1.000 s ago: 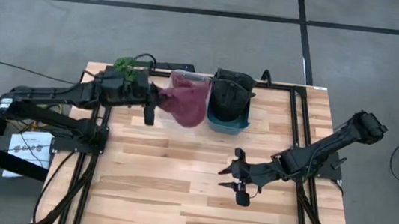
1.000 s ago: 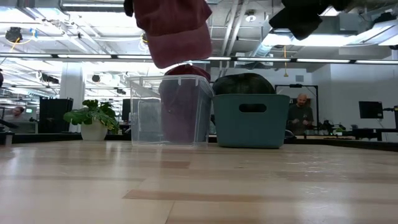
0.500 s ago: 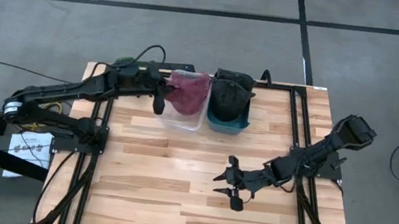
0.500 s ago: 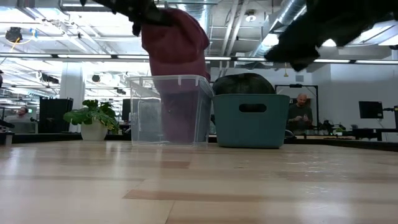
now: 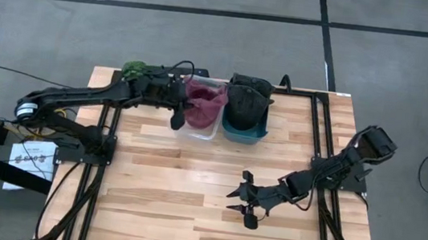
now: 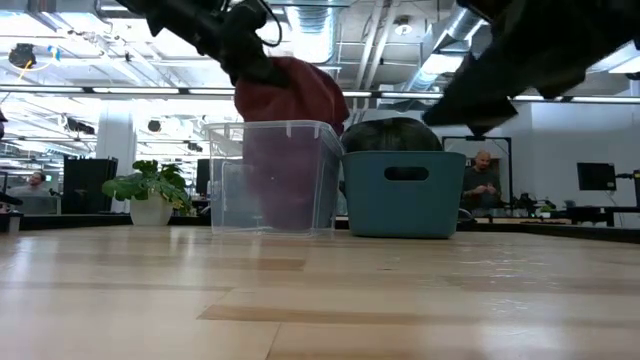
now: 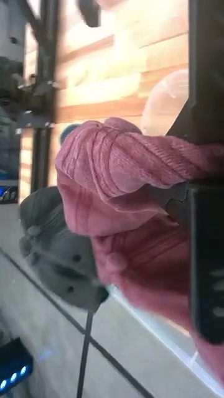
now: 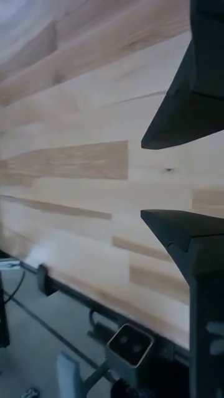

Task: Pick & Place hat
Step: Put the red cap into the transparent bin

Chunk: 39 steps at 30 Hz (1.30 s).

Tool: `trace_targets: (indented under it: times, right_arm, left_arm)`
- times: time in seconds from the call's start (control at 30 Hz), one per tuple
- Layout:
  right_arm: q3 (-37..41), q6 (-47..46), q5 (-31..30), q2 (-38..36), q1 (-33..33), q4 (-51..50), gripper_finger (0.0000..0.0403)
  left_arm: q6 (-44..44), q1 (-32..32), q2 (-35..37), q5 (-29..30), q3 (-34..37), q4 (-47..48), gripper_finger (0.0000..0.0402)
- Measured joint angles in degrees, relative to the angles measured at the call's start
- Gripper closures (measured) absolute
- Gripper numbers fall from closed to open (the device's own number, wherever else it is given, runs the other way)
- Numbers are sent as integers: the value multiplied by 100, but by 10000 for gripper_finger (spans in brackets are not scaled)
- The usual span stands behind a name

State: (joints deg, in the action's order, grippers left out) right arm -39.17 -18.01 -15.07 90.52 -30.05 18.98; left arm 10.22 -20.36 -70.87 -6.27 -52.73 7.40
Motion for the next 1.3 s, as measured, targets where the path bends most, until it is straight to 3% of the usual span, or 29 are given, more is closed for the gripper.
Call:
trace_targets:
  times: [0.23,0.63,1.3]
  right_arm:
    - [-8,44,-2,-239,-140,30,246]
    - [-8,54,-2,-328,-292,40,246]
    - [-8,203,-4,-325,-165,57,246]
  left_arm:
    - [175,-11,-204,-425,0,111,395]
    - [456,-403,-241,-434,153,420,394]
    - [607,-754,-241,-571,470,-488,391]
